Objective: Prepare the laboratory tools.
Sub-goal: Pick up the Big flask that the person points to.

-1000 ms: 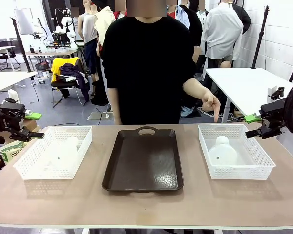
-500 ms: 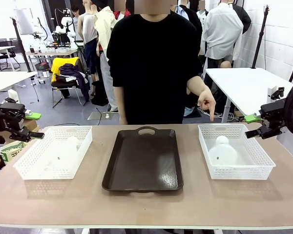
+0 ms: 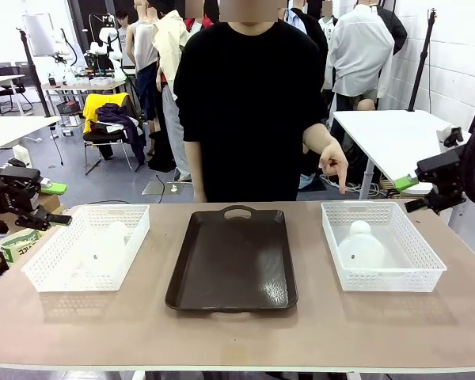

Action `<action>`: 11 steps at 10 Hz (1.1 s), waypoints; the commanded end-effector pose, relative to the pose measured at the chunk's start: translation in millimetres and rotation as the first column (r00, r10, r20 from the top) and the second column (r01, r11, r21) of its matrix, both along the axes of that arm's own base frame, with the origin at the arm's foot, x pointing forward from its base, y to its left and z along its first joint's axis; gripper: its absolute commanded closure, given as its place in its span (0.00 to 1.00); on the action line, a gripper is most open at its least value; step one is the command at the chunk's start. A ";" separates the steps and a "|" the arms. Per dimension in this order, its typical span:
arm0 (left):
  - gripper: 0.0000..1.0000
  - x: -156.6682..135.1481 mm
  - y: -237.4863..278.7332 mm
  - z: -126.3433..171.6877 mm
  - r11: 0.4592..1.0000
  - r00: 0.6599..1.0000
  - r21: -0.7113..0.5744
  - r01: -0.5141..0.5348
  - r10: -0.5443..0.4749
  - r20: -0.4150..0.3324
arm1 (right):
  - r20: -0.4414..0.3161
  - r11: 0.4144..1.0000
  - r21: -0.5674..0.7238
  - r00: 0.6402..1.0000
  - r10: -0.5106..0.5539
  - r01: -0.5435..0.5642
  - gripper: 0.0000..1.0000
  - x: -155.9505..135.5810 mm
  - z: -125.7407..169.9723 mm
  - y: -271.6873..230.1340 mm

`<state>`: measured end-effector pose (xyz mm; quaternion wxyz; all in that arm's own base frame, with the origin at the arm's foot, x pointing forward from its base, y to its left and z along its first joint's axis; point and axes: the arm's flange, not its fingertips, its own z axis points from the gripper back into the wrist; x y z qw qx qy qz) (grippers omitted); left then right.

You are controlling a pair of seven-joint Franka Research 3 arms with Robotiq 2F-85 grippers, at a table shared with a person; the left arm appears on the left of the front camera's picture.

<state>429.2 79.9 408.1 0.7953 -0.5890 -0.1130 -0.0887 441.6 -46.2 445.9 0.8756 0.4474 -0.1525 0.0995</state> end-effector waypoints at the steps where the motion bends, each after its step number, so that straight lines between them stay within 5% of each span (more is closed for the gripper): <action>1: 0.00 -1.5 2.0 0.0 1.000 1.000 0.009 0.008 -0.008 0.000 | -0.122 0.967 -0.227 0.982 -0.144 0.114 0.00 20.1 17.4 37.0; 4: 0.00 -1.5 2.0 0.0 1.000 1.000 0.009 0.008 -0.008 0.000 | -0.104 0.815 -0.524 0.931 -0.349 0.247 0.00 59.5 18.2 78.6; 7: 0.00 -1.5 2.0 0.0 1.000 1.000 0.009 0.008 -0.008 0.000 | -0.097 0.681 -0.685 0.894 -0.437 0.259 0.00 88.2 2.7 108.5; 9: 0.00 -1.5 2.0 0.0 1.000 1.000 0.009 0.008 -0.008 0.000 | -0.131 0.670 -0.702 0.882 -0.453 0.240 0.00 101.1 -9.5 119.3; 11: 0.00 -1.5 2.0 0.0 1.000 1.000 0.009 0.008 -0.008 0.000 | -0.086 0.709 -0.662 0.915 -0.394 0.243 0.00 105.1 -13.1 120.2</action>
